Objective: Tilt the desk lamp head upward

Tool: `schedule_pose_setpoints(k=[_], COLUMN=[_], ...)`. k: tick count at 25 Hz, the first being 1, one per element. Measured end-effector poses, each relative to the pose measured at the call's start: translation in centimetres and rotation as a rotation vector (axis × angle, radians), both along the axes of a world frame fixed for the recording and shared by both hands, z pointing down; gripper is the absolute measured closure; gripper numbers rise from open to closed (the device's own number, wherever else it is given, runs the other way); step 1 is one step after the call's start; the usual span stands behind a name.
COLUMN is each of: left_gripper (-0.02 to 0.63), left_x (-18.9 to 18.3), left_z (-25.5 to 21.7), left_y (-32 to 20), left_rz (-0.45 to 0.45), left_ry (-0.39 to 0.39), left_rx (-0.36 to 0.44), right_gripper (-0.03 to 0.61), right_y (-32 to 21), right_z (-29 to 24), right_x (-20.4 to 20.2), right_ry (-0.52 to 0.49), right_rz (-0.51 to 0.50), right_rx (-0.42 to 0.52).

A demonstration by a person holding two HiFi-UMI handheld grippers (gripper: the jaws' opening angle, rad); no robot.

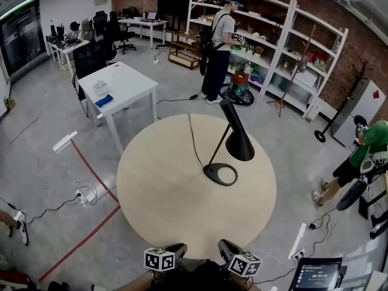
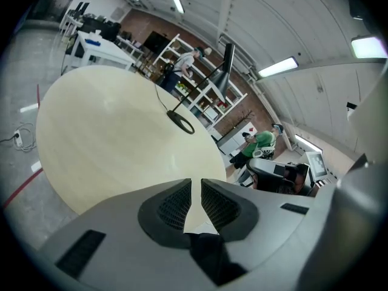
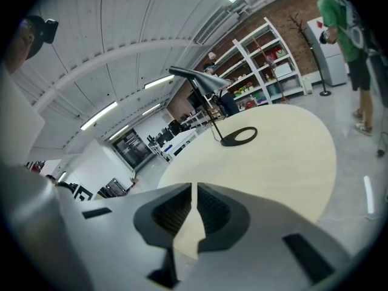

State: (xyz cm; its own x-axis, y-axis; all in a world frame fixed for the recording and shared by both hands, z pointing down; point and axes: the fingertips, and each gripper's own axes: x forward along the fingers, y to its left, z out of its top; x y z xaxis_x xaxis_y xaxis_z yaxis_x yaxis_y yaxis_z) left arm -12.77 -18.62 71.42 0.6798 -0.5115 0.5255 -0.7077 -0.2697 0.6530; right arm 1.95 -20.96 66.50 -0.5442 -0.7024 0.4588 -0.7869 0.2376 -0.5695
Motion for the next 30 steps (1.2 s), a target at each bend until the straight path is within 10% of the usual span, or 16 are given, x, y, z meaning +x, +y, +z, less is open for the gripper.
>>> schedule_pose_setpoints(k=[16,30], left_gripper=[0.56,0.56], left_x=[1.9,3.7], left_z=[-3.7,-12.1], left_y=[-8.0,-17.2], left_rz=[-0.067,-0.137], left_ry=[-0.06,-0.13], left_rx=[0.079,0.309], right_gripper=[0.548,0.548], right_y=[-10.2,-23.1], right_z=[-2.2,-9.4], right_x=[3.9,6.0], right_ry=[-0.094,-0.227], right_rz=[0.022,-0.006], right_rx=[0.077,0.231])
